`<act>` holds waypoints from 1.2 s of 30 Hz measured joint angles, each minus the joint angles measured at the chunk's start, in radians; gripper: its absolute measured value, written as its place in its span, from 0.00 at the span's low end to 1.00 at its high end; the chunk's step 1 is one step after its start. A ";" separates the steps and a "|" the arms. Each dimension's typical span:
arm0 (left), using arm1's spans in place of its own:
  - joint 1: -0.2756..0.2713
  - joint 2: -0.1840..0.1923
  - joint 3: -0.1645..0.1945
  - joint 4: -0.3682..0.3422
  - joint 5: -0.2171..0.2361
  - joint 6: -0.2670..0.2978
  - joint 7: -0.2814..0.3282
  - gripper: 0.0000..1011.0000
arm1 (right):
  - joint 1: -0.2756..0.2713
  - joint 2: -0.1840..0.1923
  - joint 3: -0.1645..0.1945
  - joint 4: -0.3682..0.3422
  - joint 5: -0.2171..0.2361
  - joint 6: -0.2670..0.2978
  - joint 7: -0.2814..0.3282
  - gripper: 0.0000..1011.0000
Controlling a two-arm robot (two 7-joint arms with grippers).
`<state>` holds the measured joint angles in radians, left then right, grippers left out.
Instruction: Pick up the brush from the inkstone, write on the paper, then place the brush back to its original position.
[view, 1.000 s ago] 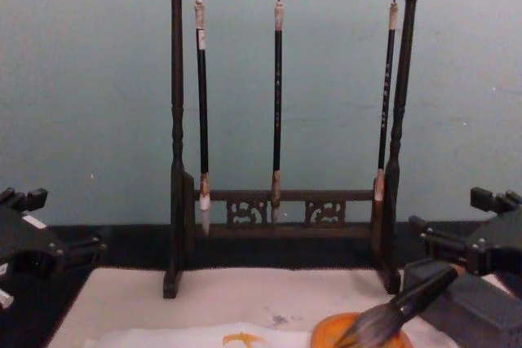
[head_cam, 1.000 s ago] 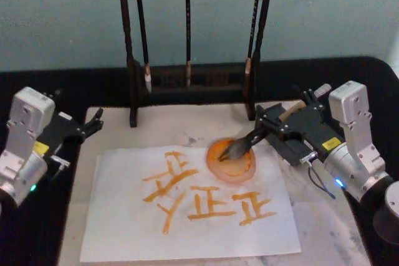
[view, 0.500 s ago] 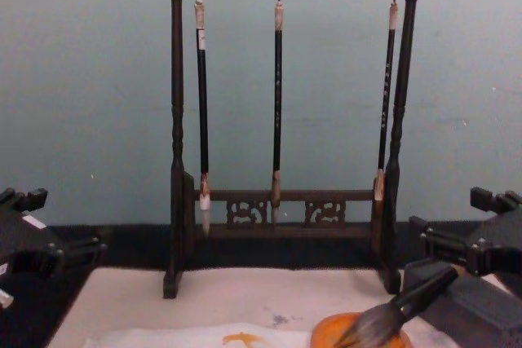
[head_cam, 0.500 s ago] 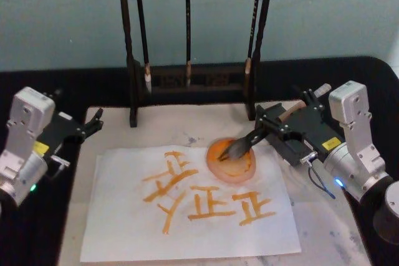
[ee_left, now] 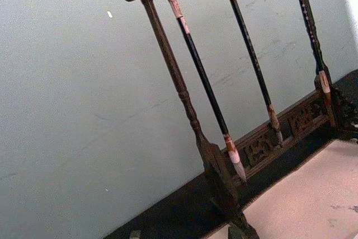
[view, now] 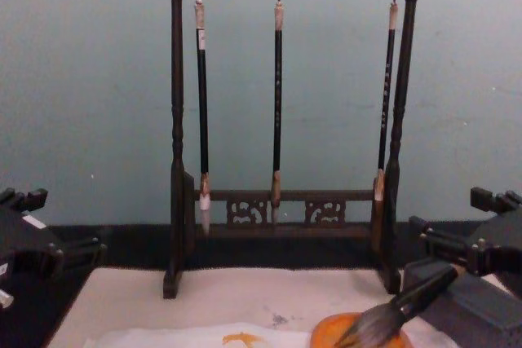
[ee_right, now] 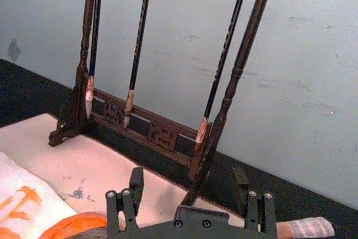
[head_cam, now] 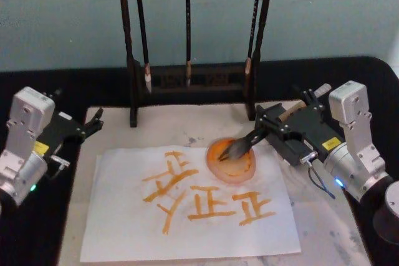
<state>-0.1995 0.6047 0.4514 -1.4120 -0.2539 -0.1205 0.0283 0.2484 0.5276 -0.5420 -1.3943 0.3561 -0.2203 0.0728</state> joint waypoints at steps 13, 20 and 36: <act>0.000 0.000 0.000 0.000 0.000 0.000 0.000 1.00 | 0.000 0.000 0.000 0.000 0.000 0.000 0.000 0.99; 0.000 0.000 0.000 0.000 0.000 0.000 0.000 1.00 | 0.000 0.000 0.000 0.000 0.000 0.000 0.000 0.99; 0.000 0.000 0.000 0.000 0.000 0.000 0.000 1.00 | 0.000 0.000 0.000 0.000 0.000 0.000 0.000 0.99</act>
